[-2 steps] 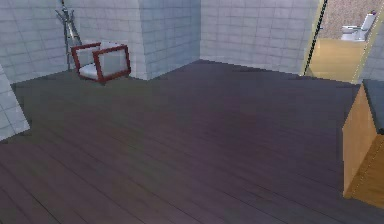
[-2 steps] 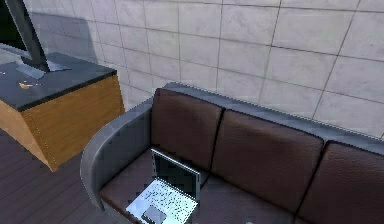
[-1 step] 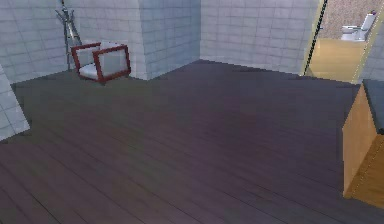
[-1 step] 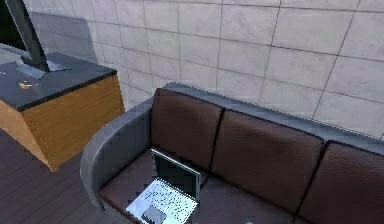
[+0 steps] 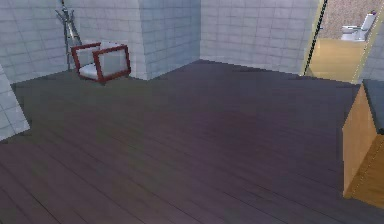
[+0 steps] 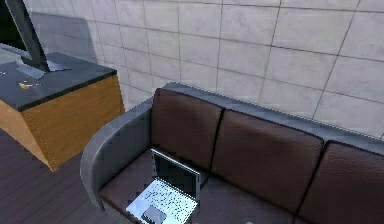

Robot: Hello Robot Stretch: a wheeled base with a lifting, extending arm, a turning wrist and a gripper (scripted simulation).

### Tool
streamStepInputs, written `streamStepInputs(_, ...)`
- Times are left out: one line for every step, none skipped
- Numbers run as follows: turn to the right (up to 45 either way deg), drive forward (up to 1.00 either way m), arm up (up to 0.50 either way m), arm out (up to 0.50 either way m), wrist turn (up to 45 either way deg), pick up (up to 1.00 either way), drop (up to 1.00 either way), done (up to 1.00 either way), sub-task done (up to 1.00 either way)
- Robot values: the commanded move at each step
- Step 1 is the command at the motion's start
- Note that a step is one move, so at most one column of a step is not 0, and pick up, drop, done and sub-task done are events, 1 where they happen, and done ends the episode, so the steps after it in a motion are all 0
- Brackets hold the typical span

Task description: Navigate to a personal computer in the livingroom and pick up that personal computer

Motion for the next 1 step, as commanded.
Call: streamStepInputs(0.0, 0.0, 0.0, 0.0, 45.0, 0.0, 0.0, 0.0, 0.0)
